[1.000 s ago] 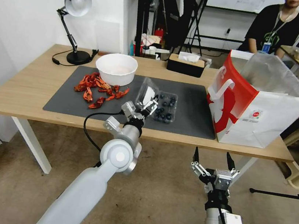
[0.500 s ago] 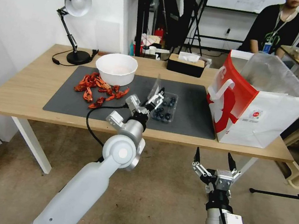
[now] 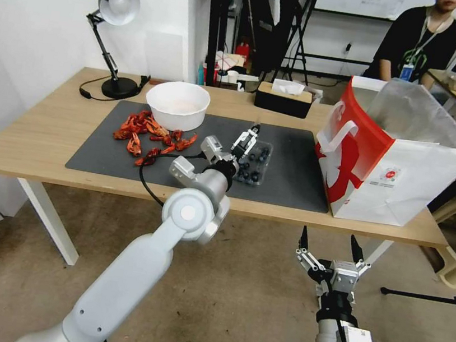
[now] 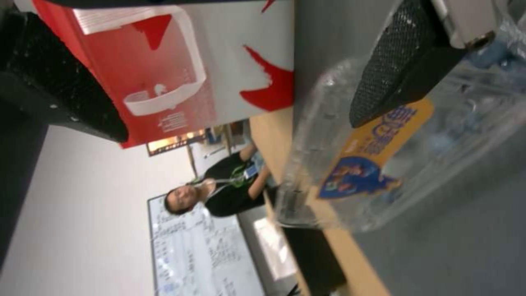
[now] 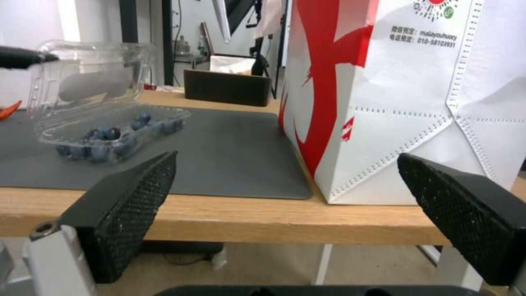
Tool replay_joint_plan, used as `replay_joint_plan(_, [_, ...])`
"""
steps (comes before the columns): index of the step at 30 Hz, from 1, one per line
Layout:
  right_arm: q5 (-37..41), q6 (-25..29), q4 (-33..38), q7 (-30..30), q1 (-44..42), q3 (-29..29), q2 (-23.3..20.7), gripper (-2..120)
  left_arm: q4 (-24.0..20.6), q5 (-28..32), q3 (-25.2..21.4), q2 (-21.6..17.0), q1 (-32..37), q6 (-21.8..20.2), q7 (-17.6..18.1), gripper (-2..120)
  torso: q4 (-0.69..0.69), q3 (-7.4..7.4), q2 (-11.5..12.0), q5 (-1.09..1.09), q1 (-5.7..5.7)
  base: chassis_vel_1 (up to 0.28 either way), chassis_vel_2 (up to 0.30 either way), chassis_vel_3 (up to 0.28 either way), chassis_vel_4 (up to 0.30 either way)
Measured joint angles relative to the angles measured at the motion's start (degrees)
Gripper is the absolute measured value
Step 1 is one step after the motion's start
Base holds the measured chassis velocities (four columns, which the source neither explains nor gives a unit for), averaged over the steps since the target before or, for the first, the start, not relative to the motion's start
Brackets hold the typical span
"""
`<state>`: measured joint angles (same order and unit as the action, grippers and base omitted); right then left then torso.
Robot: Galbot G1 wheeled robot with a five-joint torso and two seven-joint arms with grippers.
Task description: Close the takeout container lid, then place the container into the takeout bag.
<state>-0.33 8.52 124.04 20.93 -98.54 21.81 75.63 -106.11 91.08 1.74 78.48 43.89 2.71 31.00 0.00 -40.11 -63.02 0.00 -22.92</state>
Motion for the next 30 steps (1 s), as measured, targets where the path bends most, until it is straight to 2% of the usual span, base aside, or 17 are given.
replay_joint_plan(3, [-0.07, 0.02, 0.0, 0.01, -0.05, 0.03, 0.08, 100, 1.52, 3.45, 0.09, 0.25, -1.44, -0.44, 1.81, 99, 0.0, 0.0, 0.0, 0.0, 0.0, 0.0, 0.0, 0.0, 0.0])
replay_joint_plan(9, [-0.29, 0.2, -0.15, 0.01, -0.16, 0.02, 0.27, 100, 3.68, 6.19, 0.16, 0.75, -3.13, -0.81, 3.17, 95, 0.0, 0.0, 0.0, 0.0, 0.0, 0.0, 0.0, 0.0, 0.0])
replay_joint_plan(12, [-0.33, 0.23, -0.19, 0.03, -0.21, 0.01, 0.33, 100, 4.97, 6.88, 0.19, 1.06, -3.95, -1.1, 3.61, 89, 0.0, 0.0, 0.0, 0.0, 0.0, 0.0, 0.0, 0.0, 0.0])
replay_joint_plan(14, [-0.34, 0.23, -0.19, 0.04, -0.21, 0.01, 0.37, 100, 6.28, 7.06, 0.37, 1.27, -4.48, -1.24, 3.75, 80, 0.0, 0.0, 0.0, 0.0, 0.0, 0.0, 0.0, 0.0, 0.0])
replay_joint_plan(16, [-0.34, 0.24, -0.19, 0.03, -0.21, 0.01, 0.39, 100, 6.51, 7.06, 0.41, 1.29, -4.57, -1.26, 3.75, 78, 0.0, 0.0, 0.0, 0.0, 0.0, 0.0, 0.0, 0.0, 0.0])
replay_joint_plan(17, [-0.34, 0.23, -0.19, 0.04, -0.19, 0.01, 0.4, 100, 7.42, 7.06, 0.64, 1.47, -4.85, -1.28, 3.76, 69, 0.0, 0.0, 0.0, 0.0, 0.0, 0.0, 0.0, 0.0, 0.0])
replay_joint_plan(18, [-0.34, 0.24, -0.19, 0.04, -0.19, 0.02, 0.4, 100, 7.73, 7.06, 0.74, 1.58, -4.95, -1.29, 3.76, 66, 0.0, 0.0, 0.0, 0.0, 0.0, 0.0, 0.0, 0.0, 0.0])
replay_joint_plan(20, [-0.34, 0.24, -0.19, 0.05, -0.18, 0.04, 0.4, 100, 8.0, 7.05, 0.86, 1.71, -5.02, -1.3, 3.76, 63, 0.0, 0.0, 0.0, 0.0, 0.0, 0.0, 0.0, 0.0, 0.0])
replay_joint_plan(23, [-0.34, 0.23, -0.19, 0.08, -0.18, 0.19, 0.39, 100, 8.76, 6.71, 1.39, 2.12, -5.17, -1.32, 3.69, 47, 0.0, 0.0, 0.0, 0.0, 0.0, 0.0, 0.0, 0.0, 0.0])
replay_joint_plan(25, [-0.34, 0.23, -0.19, 0.08, -0.18, 0.22, 0.39, 100, 8.96, 6.45, 1.54, 2.16, -5.19, -1.33, 3.66, 44, 0.0, 0.0, 0.0, 0.0, 0.0, 0.0, 0.0, 0.0, 0.0])
replay_joint_plan(27, [-0.34, 0.21, -0.13, 0.09, -0.18, 0.21, 0.39, 100, 9.94, 4.3, 2.59, 2.12, -5.2, -1.35, 3.15, 31, 0.0, 0.0, 0.0, 0.0, 0.0, 0.0, 0.0, 0.0, 0.0])
replay_joint_plan(29, [-0.32, 0.2, -0.11, 0.09, -0.18, 0.2, 0.39, 100, 10.12, 3.83, 2.76, 2.08, -5.2, -1.35, 3.0, 30, -0.01, 0.0, 0.0, 0.0, 0.0, 0.0, 0.0, 0.0, 0.0])
replay_joint_plan(30, [-0.07, 0.03, 0.12, 0.1, -0.04, 0.09, 0.38, 100, 11.21, 0.91, 3.74, 1.81, -5.2, -1.23, 2.04, 21, 0.0, 0.0, 0.0, 0.0, 0.0, 0.0, 0.0, 0.0, 0.0])
